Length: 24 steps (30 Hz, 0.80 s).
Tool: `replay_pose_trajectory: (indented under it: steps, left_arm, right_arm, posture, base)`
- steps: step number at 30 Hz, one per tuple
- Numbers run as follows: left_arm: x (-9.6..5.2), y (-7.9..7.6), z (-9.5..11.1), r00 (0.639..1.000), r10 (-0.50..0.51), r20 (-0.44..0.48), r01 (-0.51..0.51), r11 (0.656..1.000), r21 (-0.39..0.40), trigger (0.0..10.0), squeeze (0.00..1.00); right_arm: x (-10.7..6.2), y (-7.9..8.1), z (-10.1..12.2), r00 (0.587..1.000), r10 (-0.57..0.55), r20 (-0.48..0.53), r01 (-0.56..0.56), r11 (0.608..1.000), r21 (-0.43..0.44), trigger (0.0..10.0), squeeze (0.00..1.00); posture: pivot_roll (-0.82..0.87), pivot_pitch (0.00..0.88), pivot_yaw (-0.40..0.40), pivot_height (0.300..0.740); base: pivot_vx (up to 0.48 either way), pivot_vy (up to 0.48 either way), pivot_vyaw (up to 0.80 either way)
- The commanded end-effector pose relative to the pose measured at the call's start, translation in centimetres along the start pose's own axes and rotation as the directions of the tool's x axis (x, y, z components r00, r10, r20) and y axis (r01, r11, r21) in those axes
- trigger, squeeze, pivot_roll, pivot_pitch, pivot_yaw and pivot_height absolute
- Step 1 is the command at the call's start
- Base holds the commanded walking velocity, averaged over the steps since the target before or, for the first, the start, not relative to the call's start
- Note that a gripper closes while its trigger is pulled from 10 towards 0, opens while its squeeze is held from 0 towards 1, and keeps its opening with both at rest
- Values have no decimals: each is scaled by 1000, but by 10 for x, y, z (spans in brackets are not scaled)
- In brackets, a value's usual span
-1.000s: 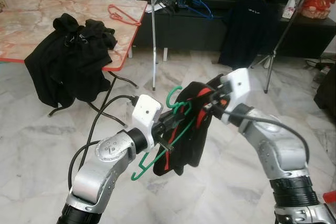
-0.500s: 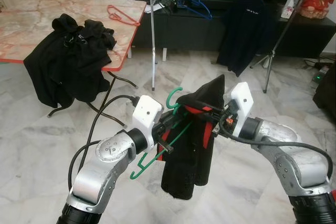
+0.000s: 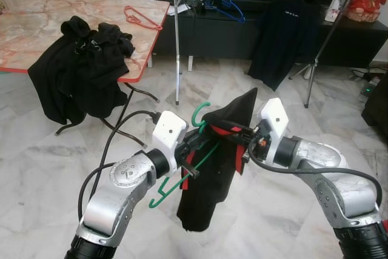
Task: Hang hanger
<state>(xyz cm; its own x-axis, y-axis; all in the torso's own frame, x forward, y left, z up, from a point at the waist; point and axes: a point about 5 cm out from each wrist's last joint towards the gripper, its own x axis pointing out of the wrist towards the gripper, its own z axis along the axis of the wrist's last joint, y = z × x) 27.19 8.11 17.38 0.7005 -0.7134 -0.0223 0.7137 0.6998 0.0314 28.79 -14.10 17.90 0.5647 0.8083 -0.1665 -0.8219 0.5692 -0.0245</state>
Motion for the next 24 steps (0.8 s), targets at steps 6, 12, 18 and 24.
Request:
replay_pose_trajectory:
  steps: [6, 12, 18, 24]
  left_arm:
    - [0, 3, 15, 997, 1, 79, -4, 999, 37, 10000, 0]
    - [0, 4, 15, 996, 6, 87, -9, 999, 37, 10000, 0]
    - [0, 5, 14, 996, 14, 87, -17, 999, 39, 10000, 0]
    - [-2, 8, 13, 996, 23, 84, -26, 999, 43, 10000, 0]
  right_arm:
    - [-1, 6, -3, 997, 49, -66, -52, 998, -43, 10000, 1000]
    - [-3, 5, -6, 994, 46, -101, -53, 996, -66, 10000, 1000]
    - [-6, 6, -6, 989, 58, -139, -73, 992, -100, 10000, 1000]
    - [-11, 4, -9, 980, 37, -193, -66, 987, -149, 10000, 1000]
  posture:
    - [3, 0, -85, 716]
    - [0, 3, -86, 716]
    - [0, 3, -86, 716]
    - [-9, 12, -85, 716]
  base:
    - [0, 0, 0]
    - [0, 0, 0]
    - [0, 0, 0]
    - [0, 0, 0]
